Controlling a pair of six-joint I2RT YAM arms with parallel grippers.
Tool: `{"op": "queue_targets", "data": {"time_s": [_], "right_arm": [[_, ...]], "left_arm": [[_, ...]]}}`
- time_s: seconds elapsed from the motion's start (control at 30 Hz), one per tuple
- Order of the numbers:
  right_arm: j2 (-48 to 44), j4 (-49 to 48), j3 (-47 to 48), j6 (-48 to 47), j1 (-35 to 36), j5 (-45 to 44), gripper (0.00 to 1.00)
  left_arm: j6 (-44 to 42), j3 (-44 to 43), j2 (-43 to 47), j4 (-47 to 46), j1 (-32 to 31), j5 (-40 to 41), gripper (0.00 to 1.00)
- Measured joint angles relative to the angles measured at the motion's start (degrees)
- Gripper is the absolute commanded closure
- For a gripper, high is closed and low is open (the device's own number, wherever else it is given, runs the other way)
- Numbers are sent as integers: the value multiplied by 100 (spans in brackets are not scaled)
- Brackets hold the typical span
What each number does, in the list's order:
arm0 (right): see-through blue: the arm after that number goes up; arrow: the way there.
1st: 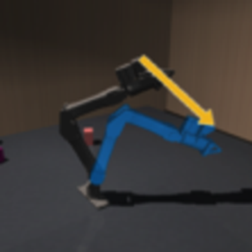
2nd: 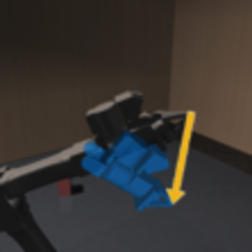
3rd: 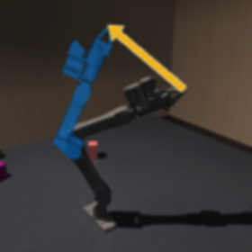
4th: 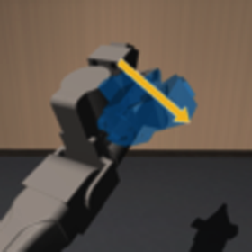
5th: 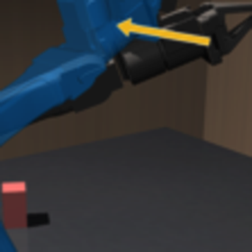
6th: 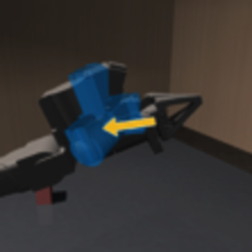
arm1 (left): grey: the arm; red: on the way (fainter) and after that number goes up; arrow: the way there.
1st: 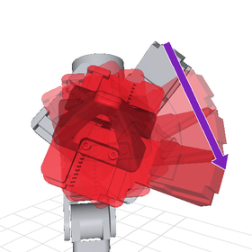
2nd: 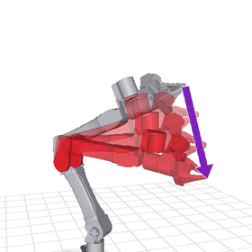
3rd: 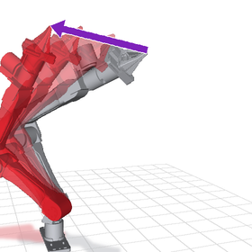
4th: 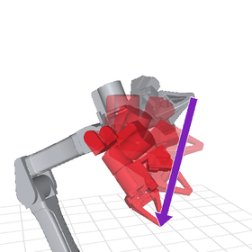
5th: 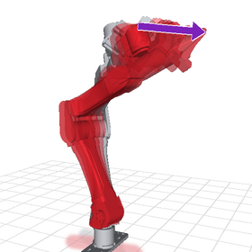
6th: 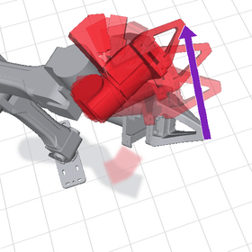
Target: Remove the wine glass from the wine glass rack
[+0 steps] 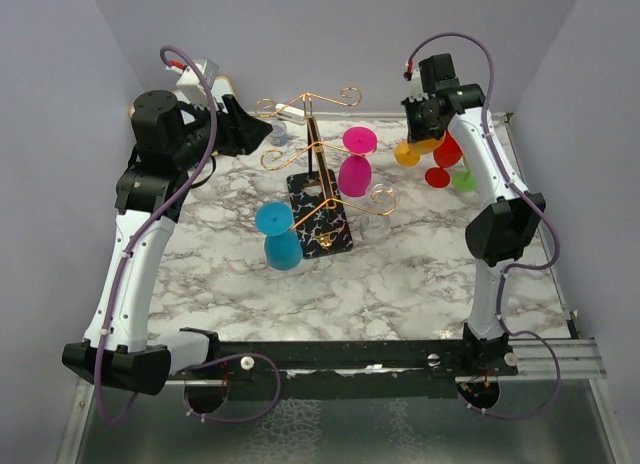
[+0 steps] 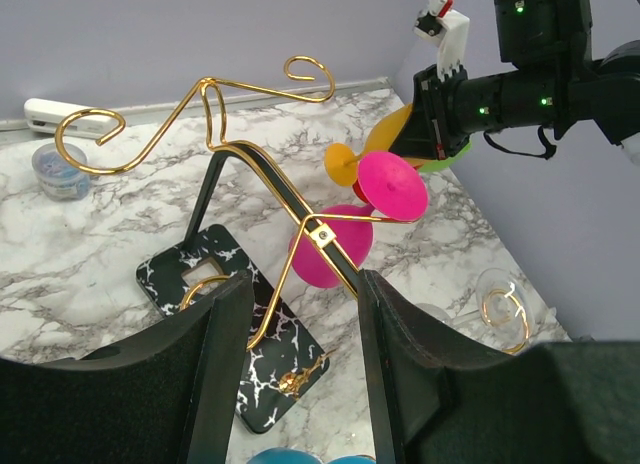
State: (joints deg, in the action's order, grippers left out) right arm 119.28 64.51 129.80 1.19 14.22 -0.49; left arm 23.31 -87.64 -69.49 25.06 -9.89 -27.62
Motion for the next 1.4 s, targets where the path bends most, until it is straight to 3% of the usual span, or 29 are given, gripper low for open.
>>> {"op": "queue_targets", "data": {"time_s": [0.6, 0.9, 1.2, 1.4], "right_arm": [[435, 92, -125, -2, 9, 17, 98], [610, 151, -125, 0, 11, -13, 93], [686, 146, -96, 2, 9, -284, 67], [686, 144, 13, 4, 11, -474, 63]], "left_arm": [[-37, 98, 0, 0, -37, -2, 52], [-42, 129, -7, 2, -37, -2, 52], [-55, 129, -90, 0, -37, -9, 52], [-50, 129, -122, -7, -37, -35, 48]]}}
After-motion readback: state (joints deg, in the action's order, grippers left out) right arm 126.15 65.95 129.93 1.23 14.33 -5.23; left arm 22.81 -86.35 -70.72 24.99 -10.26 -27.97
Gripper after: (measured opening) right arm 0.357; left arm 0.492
